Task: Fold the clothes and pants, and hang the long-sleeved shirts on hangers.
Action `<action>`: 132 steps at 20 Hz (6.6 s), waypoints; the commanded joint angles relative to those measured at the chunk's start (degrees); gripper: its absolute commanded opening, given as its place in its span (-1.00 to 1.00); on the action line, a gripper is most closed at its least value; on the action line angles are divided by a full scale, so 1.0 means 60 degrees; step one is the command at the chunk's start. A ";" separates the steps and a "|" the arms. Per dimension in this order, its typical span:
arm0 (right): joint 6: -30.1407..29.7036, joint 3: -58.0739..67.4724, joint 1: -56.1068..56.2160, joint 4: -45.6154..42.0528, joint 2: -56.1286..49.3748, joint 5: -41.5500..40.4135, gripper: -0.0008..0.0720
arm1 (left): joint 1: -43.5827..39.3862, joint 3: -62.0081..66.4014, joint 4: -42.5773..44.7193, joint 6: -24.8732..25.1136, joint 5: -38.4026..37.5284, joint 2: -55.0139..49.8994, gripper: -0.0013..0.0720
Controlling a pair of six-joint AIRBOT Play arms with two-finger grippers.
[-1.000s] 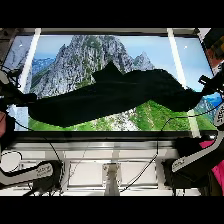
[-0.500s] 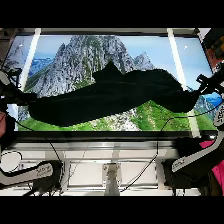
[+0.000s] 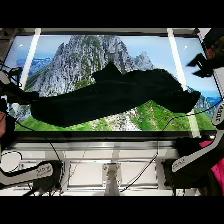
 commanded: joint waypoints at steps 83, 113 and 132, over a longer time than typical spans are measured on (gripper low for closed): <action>-0.1326 -1.2214 0.4444 0.5300 0.5289 -0.6812 0.09 | -0.1963 -0.4291 -0.5697 0.2197 0.2146 0.2361 -0.94; -0.1596 -0.8888 0.5770 0.6047 0.4958 -0.1089 -0.93 | -0.1963 -0.4280 -0.6335 0.2728 0.2841 0.2361 -0.94; 0.0178 -0.6196 0.5304 0.2641 0.4419 -0.2492 -0.93 | -0.2040 -0.4284 -0.6448 0.2725 0.2765 0.2361 -0.94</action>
